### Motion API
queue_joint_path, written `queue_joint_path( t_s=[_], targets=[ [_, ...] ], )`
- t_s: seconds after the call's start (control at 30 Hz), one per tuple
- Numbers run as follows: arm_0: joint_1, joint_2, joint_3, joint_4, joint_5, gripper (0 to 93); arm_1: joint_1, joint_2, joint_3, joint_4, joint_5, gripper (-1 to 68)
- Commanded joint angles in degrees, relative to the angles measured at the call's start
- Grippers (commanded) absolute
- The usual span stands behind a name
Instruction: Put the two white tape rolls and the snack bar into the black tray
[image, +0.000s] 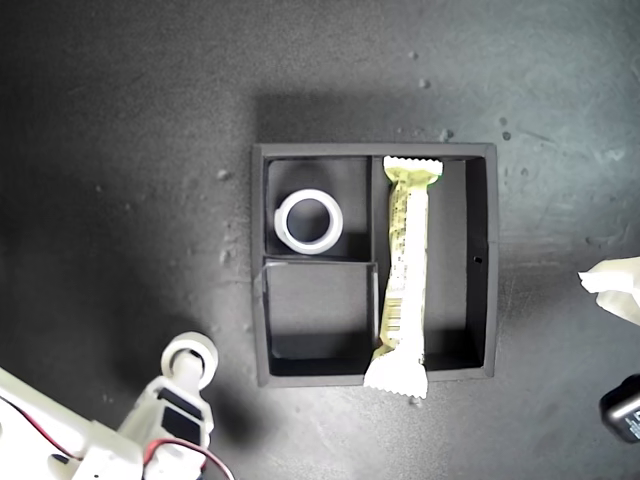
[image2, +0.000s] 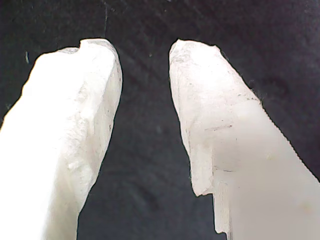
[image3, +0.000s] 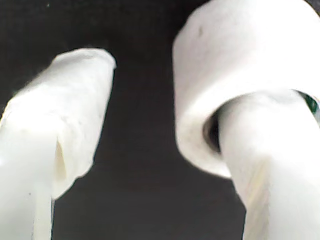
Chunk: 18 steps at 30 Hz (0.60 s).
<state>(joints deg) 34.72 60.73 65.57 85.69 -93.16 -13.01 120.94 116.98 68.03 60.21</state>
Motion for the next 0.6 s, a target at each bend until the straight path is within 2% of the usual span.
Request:
queue_joint_path(
  t_s=[0.0, 0.1, 0.4, 0.57],
  targets=[
    [0.3, 1.7, -2.4, 0.8, 0.2, 16.1, -0.3, 1.1, -0.2, -0.8, -0.4, 6.5],
    [-0.1, -1.0, -3.3, 0.5, 0.4, 15.0, -0.3, 1.1, -0.3, -1.0, -0.5, 6.5],
    [-2.7, -4.4, -0.2, -1.3, -1.0, 0.6, -1.5, 1.0, 0.1, -1.5, -0.2, 6.3],
    [-3.7, 1.0, -1.3, 3.8, -0.8, 0.0, -2.2, 1.0, 1.1, -2.3, 0.4, 6.2]
  ],
)
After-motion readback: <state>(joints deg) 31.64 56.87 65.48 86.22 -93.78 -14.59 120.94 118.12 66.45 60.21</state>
